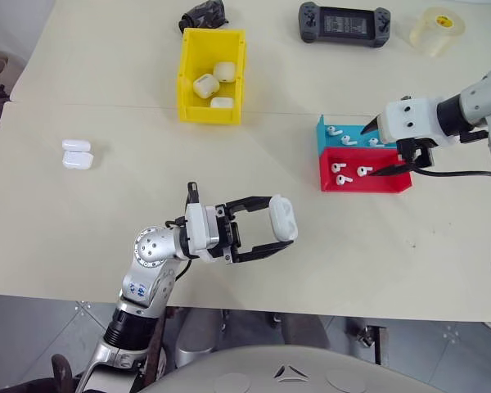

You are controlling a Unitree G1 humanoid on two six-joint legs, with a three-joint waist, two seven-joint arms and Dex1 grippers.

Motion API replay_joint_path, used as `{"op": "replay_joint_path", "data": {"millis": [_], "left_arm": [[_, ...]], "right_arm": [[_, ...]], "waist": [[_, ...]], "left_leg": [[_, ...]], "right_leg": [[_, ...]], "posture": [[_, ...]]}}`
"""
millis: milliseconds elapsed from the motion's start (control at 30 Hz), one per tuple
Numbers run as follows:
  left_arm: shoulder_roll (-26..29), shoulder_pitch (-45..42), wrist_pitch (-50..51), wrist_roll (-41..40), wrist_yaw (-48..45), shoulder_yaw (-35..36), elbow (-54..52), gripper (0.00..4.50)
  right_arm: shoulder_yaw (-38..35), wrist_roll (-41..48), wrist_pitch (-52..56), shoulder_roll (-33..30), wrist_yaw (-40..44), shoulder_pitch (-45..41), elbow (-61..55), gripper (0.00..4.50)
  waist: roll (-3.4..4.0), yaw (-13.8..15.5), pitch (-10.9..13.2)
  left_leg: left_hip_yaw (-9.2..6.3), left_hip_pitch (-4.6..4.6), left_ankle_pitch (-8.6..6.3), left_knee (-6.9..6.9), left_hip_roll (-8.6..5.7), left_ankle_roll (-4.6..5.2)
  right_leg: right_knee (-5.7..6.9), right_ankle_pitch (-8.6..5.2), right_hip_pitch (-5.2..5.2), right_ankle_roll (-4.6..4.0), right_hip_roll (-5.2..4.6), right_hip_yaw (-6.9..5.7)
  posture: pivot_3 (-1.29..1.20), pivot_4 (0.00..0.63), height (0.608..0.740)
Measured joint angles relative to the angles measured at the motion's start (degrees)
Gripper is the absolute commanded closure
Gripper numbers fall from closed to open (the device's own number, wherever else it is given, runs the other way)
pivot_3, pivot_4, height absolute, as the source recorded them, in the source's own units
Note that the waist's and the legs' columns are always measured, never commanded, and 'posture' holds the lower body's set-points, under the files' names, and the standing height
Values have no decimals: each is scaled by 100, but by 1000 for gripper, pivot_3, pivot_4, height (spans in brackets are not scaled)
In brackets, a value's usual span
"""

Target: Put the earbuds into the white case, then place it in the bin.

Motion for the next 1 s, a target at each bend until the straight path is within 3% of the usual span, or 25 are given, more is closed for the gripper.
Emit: {"op": "replay_joint_path", "data": {"millis": [200, 533, 633, 767, 1000], "left_arm": [[31, -77, 1, -13, -55, -3, 10, 1727], [44, -265, 7, -94, -187, -14, 26, 1727], [40, -270, 7, -98, -191, -14, 26, 1727], [44, -269, 8, -103, -190, -15, 25, 1727], [77, -260, 53, -119, -189, -15, 22, 1727]], "right_arm": [[69, 62, 408, -110, -6, 646, -550, 0], [181, -336, 149, 105, -190, 655, -69, 0], [201, -404, 23, 178, -212, 584, 54, 617], [205, -466, -106, 253, -232, 549, 150, 1895], [207, -481, -211, 332, -235, 475, 208, 1895]], "waist": [[0, -2, 0], [0, -18, 0], [0, -20, 0], [0, -24, 0], [0, -22, 0]], "left_leg": [[-1, 0, -2, 3, -3, 4], [0, 2, -1, 6, -1, 1], [0, 2, -1, 7, -1, 1], [-1, 2, 0, 8, 0, 1], [-1, 2, 0, 15, 0, 1]], "right_leg": [[-1, 0, 3, 0, -3, -2], [2, 0, 3, 0, -1, -3], [2, 0, 3, 0, -1, -3], [3, 0, 4, 0, 0, -3], [9, 0, 4, 0, 0, -4]], "posture": [[0, 150, 740], [0, 150, 740], [0, 150, 740], [0, 150, 740], [0, 150, 740]]}}
